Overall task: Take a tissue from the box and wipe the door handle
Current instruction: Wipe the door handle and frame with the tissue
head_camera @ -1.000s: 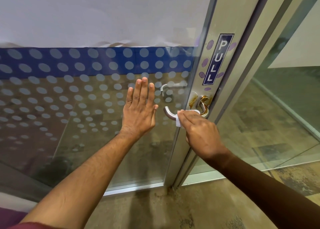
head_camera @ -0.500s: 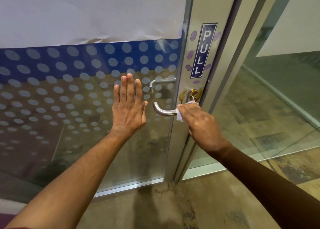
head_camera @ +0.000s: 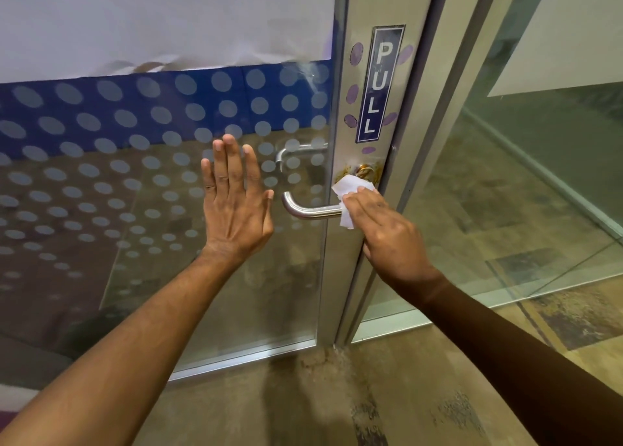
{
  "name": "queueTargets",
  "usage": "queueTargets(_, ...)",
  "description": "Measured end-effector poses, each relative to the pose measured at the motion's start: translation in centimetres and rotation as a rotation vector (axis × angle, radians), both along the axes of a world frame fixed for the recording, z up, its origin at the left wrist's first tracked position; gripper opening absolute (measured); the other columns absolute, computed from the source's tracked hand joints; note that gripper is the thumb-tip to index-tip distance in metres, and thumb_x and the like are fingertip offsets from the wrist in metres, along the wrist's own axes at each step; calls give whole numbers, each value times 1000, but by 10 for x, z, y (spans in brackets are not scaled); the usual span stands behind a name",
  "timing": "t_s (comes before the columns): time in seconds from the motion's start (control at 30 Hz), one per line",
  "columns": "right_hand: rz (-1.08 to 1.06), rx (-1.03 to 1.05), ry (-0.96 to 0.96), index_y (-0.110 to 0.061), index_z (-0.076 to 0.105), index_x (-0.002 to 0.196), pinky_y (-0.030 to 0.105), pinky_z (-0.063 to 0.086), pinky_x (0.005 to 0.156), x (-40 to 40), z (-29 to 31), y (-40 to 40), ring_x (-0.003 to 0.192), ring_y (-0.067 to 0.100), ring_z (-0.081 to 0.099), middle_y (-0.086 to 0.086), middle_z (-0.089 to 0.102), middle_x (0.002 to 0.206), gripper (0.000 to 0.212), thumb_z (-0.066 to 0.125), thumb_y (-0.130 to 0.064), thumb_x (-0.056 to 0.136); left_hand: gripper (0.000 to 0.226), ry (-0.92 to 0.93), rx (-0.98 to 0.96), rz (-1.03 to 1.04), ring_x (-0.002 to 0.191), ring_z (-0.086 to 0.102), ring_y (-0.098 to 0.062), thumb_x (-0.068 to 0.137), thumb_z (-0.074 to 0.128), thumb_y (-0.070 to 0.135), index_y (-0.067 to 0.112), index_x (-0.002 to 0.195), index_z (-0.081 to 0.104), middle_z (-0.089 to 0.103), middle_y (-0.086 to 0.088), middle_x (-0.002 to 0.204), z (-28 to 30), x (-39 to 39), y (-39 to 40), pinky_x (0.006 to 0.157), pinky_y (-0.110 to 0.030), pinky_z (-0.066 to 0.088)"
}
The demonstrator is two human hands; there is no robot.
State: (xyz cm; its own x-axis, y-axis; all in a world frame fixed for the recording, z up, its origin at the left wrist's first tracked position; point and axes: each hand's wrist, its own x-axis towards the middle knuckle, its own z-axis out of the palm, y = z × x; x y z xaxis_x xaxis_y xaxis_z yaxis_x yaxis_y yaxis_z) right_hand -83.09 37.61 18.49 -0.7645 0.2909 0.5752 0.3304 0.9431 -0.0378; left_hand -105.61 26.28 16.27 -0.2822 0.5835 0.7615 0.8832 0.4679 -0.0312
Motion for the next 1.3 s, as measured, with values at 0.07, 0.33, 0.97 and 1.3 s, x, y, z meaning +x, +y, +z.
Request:
queueTargets(0.07, -24, -34, 9, 5, 62, 122, 50, 47, 95, 0, 0, -2, 116, 38, 59, 23, 63, 123, 60, 71, 19, 65, 100, -6, 3, -11, 143, -35, -22, 95, 51, 37, 13, 148, -30, -45, -4, 151, 0, 1, 0, 119, -40, -20)
queueTargets(0.33, 88, -60, 9, 7, 57, 127, 51, 42, 105, -3, -5, -2, 123, 37, 54, 24, 59, 129, 62, 61, 23, 66, 91, 23, -8, -27, 147, -29, -20, 97, 48, 36, 10, 151, -21, -3, -27, 156, 0, 6, 7, 121, -38, -17)
queueTargets(0.97, 23, -96, 28, 7, 49, 134, 46, 38, 110, -1, -14, -7, 134, 34, 43, 24, 51, 138, 60, 52, 21, 75, 100, -23, -5, 4, 143, -36, -19, 97, 53, 34, 14, 147, -31, -46, -3, 151, -4, 9, 16, 119, -38, -21)
queueTargets(1.3, -19, -109, 174, 6, 51, 133, 42, 41, 106, -4, -27, -4, 133, 32, 45, 21, 51, 138, 59, 49, 19, 76, 96, -19, 32, 5, 143, -36, -19, 96, 46, 38, 15, 147, -32, -46, -3, 151, -6, 9, 22, 118, -38, -21)
